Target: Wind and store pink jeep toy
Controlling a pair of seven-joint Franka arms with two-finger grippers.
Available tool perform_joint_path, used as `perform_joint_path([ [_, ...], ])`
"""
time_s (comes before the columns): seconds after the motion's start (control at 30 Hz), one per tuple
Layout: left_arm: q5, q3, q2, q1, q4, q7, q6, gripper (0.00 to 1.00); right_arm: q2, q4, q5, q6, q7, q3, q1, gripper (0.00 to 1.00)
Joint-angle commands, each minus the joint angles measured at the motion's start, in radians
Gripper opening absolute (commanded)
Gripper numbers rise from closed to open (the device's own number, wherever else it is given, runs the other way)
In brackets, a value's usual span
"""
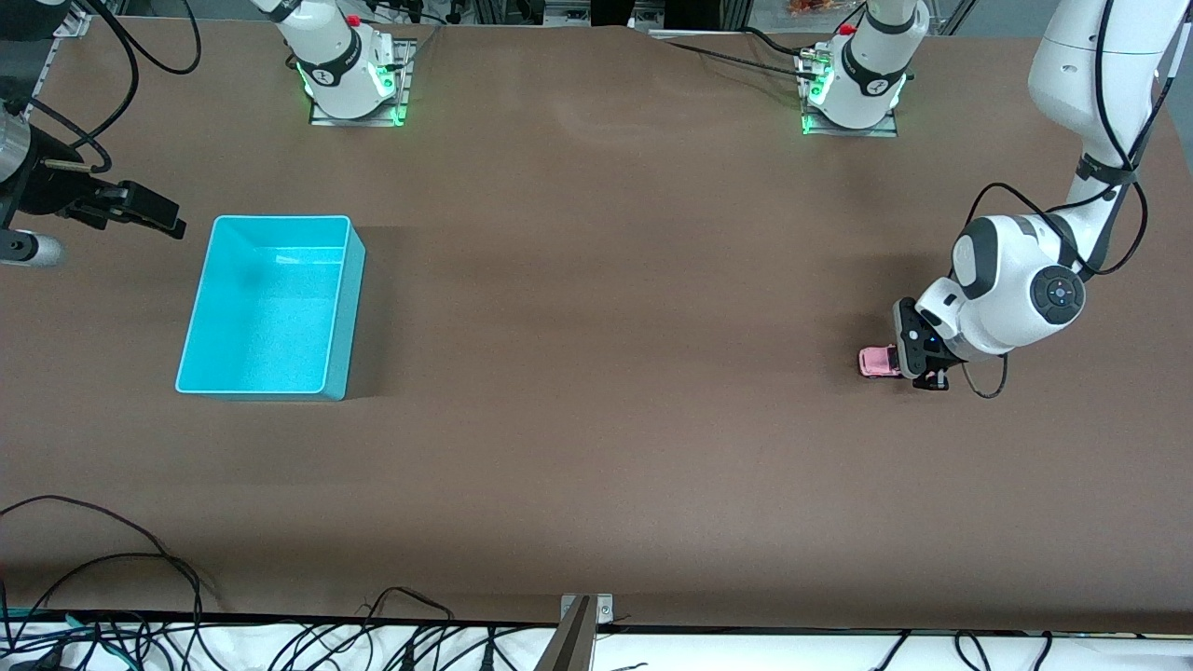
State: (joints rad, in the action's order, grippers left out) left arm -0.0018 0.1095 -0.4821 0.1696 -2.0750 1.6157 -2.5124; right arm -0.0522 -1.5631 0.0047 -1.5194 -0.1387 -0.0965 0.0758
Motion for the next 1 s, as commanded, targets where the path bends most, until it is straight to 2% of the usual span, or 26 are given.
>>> perform_joint_path([
  [0.0, 0.020, 0.002, 0.000, 0.001, 0.010, 0.036, 0.000, 0.06, 0.011, -0.002, 0.015, 0.011, 0.011, -0.002, 0.004, 1.00],
  [0.4, 0.020, -0.008, -0.058, 0.016, 0.032, 0.053, 0.007, 0.06, 0.011, 0.000, 0.015, 0.011, 0.011, -0.002, 0.004, 1.00],
  [0.67, 0.020, -0.011, -0.118, 0.123, 0.091, 0.159, 0.009, 0.04, 0.011, 0.000, 0.015, 0.011, 0.011, -0.002, 0.004, 1.00],
  [0.97, 0.020, -0.013, -0.148, 0.260, 0.116, 0.277, 0.009, 0.04, 0.011, 0.000, 0.015, 0.011, 0.010, -0.002, 0.004, 1.00],
])
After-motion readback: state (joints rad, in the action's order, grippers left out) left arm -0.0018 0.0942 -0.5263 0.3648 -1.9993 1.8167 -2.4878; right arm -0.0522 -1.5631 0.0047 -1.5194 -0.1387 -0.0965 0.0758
